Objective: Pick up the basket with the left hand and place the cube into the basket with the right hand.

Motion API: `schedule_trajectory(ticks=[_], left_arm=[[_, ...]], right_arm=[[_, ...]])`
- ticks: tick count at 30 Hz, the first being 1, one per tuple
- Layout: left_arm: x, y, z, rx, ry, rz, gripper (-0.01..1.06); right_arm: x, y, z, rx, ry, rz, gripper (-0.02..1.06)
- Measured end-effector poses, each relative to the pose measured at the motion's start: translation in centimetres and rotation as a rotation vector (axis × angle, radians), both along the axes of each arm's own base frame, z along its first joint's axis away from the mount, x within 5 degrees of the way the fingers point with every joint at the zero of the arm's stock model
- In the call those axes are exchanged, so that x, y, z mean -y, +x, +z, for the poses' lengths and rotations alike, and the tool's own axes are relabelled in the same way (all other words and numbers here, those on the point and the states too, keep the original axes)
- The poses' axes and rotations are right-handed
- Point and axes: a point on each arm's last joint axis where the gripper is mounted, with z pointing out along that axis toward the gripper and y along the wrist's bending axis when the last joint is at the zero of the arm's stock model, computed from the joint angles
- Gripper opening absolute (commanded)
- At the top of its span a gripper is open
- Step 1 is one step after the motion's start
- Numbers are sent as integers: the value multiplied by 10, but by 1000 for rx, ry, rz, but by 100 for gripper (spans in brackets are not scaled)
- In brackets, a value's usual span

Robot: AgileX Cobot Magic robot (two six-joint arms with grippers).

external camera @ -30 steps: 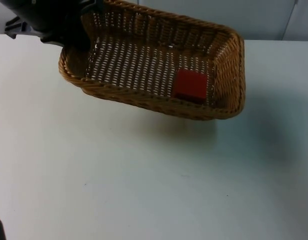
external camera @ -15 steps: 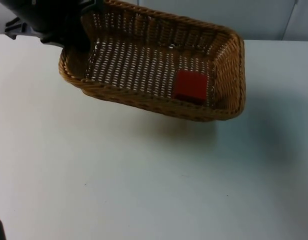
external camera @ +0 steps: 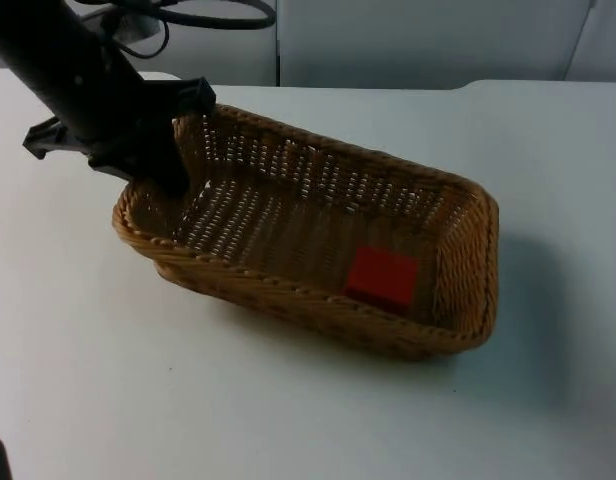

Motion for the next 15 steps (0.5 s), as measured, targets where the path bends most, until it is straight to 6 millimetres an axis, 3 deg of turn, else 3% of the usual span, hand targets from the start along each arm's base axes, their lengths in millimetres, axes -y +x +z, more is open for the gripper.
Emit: schedule_trajectory(ticks=[2, 5, 6, 10, 15], left_arm=[[0, 0, -1, 0, 3, -6, 5], [0, 0, -1, 3, 5, -12, 24], [0, 0, -1, 6, 5, -13, 24], [0, 1, -1, 9, 0, -8, 68], [0, 2, 0, 22, -3, 2, 69]], right_arm=[[0, 0, 0, 0, 0, 0, 0], [0, 0, 0, 0, 0, 0, 0], [0, 0, 0, 0, 0, 0, 0], [0, 0, 0, 0, 0, 0, 0], [0, 0, 0, 0, 2, 1, 0]])
